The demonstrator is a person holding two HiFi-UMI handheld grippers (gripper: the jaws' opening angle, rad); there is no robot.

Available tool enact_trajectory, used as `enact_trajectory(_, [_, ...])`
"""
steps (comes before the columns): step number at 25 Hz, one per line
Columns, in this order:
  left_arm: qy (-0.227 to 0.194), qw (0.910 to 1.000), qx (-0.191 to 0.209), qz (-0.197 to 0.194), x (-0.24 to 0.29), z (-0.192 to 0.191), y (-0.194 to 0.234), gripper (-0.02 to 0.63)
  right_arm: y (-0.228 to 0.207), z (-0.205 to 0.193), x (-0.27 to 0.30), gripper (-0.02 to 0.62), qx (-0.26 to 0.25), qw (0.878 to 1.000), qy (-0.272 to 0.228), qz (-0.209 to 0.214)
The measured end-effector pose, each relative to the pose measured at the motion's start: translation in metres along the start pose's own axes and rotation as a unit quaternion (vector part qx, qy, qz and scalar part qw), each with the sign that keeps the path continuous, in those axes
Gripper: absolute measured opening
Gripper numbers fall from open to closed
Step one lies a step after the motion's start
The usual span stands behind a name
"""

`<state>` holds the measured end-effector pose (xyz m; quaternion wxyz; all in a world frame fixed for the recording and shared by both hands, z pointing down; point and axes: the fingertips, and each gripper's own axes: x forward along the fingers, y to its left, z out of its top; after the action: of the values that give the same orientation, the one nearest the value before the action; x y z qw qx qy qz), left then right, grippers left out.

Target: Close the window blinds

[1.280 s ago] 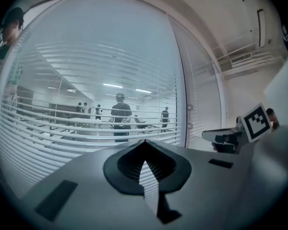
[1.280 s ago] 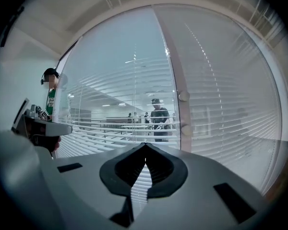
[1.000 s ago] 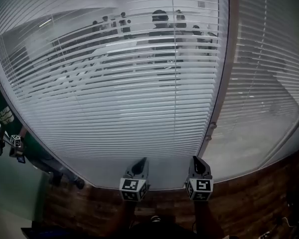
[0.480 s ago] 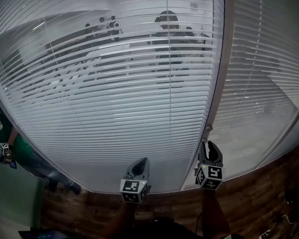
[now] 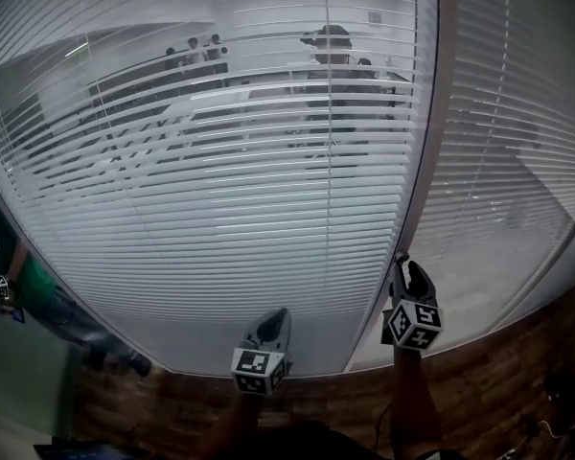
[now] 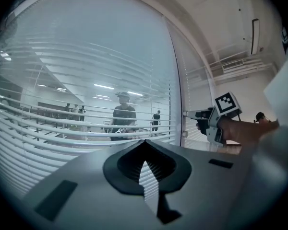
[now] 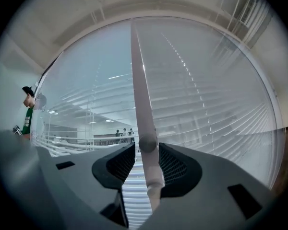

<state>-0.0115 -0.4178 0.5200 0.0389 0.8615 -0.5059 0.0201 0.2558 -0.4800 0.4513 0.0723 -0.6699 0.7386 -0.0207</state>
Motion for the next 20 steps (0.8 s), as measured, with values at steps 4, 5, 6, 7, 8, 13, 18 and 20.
enact_trajectory(4, [-0.002, 1.0000, 0.000, 0.000, -0.001, -0.002, 0.002, -0.005, -0.002, 0.005, 0.010, 0.137, 0.008, 1.000, 0.001, 0.002])
enact_trajectory(5, [-0.003, 1.0000, -0.001, 0.002, -0.001, -0.002, 0.004, -0.005, -0.003, 0.006, 0.011, 0.137, 0.016, 1.000, 0.000, 0.002])
enact_trajectory(6, [-0.004, 1.0000, -0.002, 0.004, -0.002, -0.001, 0.005, -0.005, -0.003, 0.007, 0.012, 0.137, 0.027, 1.000, -0.003, 0.002])
enact_trajectory(7, [-0.003, 1.0000, -0.002, 0.004, -0.002, -0.003, 0.006, -0.005, -0.003, 0.009, 0.012, 0.137, 0.036, 0.999, -0.006, 0.001])
enact_trajectory(8, [-0.001, 1.0000, -0.002, 0.003, -0.001, -0.005, 0.007, -0.005, -0.003, 0.010, 0.012, 0.135, 0.041, 0.999, -0.009, 0.000])
enact_trajectory(13, [0.000, 1.0000, -0.009, 0.001, -0.002, -0.008, 0.005, -0.005, -0.004, 0.011, 0.012, 0.129, 0.041, 0.999, -0.006, -0.002])
enact_trajectory(18, [0.000, 1.0000, -0.006, 0.004, -0.007, -0.004, 0.005, -0.005, -0.004, 0.011, 0.012, 0.127, 0.036, 0.999, -0.007, -0.003])
enact_trajectory(20, [0.010, 0.9999, -0.004, 0.010, -0.011, -0.009, 0.010, -0.005, -0.004, 0.011, 0.011, 0.127, 0.034, 0.999, -0.007, -0.005])
